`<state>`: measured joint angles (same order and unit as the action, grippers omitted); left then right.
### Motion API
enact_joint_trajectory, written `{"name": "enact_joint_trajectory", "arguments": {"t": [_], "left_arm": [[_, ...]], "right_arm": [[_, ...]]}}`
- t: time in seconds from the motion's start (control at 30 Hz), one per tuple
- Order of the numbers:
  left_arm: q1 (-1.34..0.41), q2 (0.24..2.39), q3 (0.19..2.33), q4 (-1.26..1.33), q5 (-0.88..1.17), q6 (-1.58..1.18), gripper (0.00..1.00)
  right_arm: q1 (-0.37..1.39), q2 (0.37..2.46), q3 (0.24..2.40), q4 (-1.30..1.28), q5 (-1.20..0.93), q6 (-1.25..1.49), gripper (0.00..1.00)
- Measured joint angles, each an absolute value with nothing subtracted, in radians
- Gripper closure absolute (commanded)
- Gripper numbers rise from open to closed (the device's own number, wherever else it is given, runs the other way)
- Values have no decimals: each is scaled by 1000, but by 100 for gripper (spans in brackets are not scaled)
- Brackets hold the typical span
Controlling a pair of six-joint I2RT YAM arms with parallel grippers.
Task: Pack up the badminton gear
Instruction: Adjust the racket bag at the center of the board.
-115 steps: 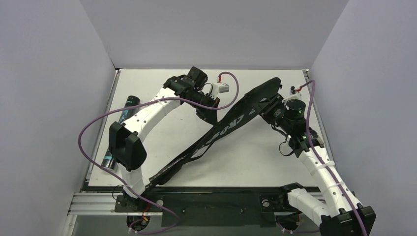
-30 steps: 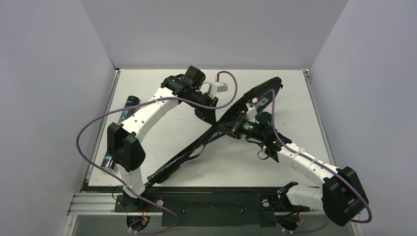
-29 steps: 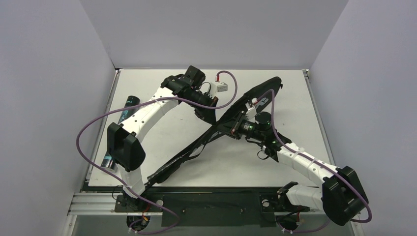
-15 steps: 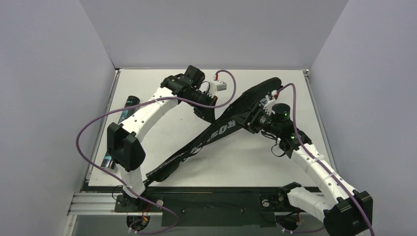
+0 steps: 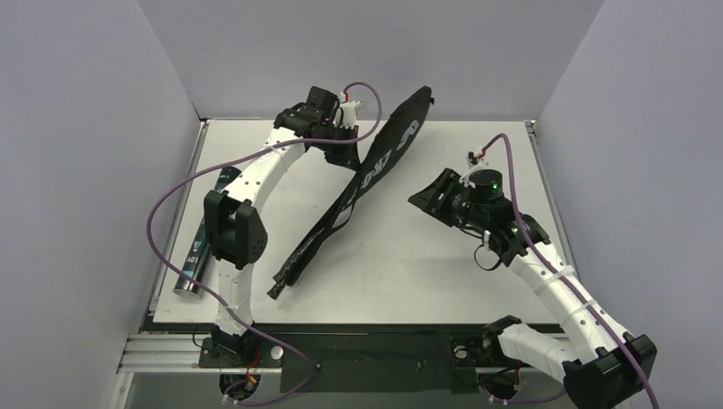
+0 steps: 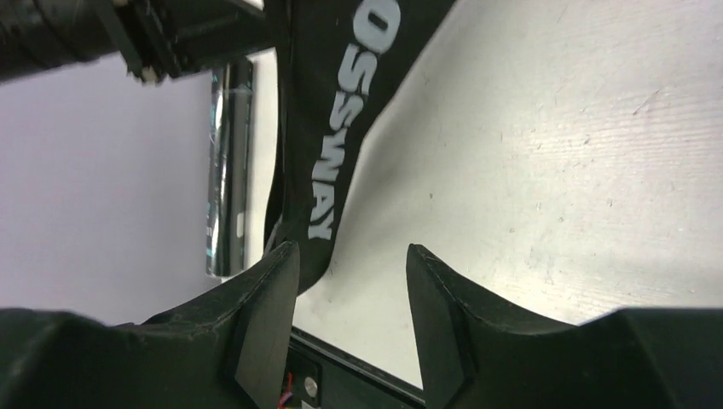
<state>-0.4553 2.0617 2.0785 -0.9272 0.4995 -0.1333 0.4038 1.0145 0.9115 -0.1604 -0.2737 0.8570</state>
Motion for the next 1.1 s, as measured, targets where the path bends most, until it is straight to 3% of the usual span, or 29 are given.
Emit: {"name": "enact_joint_trajectory", "arguments": {"t": [0.5,1.1], "left_arm": [[-449,2105,2065,-856,397,-372,100],[-449,1980,1882,-803,409,-500,100]], "right_arm": [[697,1324,1070,-160,-194,749,47],[830,1592,1291,-143,-68,640,47]]}}
